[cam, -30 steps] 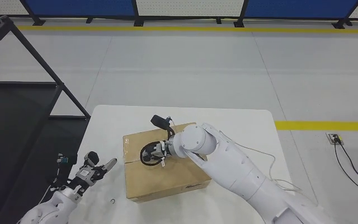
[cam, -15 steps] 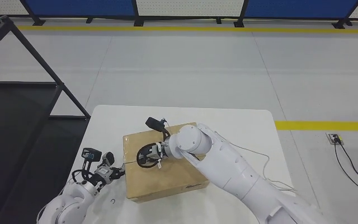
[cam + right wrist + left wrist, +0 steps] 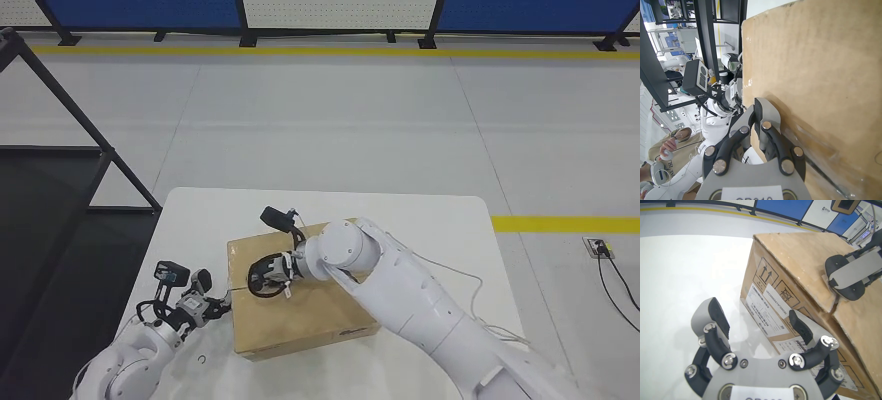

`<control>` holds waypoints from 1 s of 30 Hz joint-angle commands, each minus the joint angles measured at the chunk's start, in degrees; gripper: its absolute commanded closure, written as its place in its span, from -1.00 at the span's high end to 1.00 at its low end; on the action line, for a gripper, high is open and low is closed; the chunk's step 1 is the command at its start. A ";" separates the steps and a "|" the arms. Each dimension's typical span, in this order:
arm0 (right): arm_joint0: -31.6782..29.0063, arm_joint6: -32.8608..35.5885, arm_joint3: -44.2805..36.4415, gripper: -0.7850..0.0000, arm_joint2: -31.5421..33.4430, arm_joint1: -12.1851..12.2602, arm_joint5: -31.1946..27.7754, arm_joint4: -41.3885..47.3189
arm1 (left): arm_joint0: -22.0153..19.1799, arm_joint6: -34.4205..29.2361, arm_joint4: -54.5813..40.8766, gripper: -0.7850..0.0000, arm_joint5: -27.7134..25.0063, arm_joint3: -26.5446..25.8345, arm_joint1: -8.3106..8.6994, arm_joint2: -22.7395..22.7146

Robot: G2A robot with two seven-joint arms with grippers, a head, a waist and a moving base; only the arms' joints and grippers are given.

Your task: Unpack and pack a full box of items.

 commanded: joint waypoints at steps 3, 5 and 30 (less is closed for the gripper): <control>-0.80 2.66 -1.18 -1.00 0.22 0.18 0.36 -0.54 | -1.47 -0.12 -0.08 1.00 0.45 1.01 -0.12 0.63; -1.06 2.86 -1.60 -1.00 0.39 0.30 0.80 -1.35 | -1.91 0.14 -0.25 1.00 0.58 1.19 -0.16 0.72; -11.49 6.34 -15.83 -1.00 15.96 8.59 8.52 -12.71 | 0.73 1.37 -4.22 1.00 3.28 -3.32 0.53 -7.21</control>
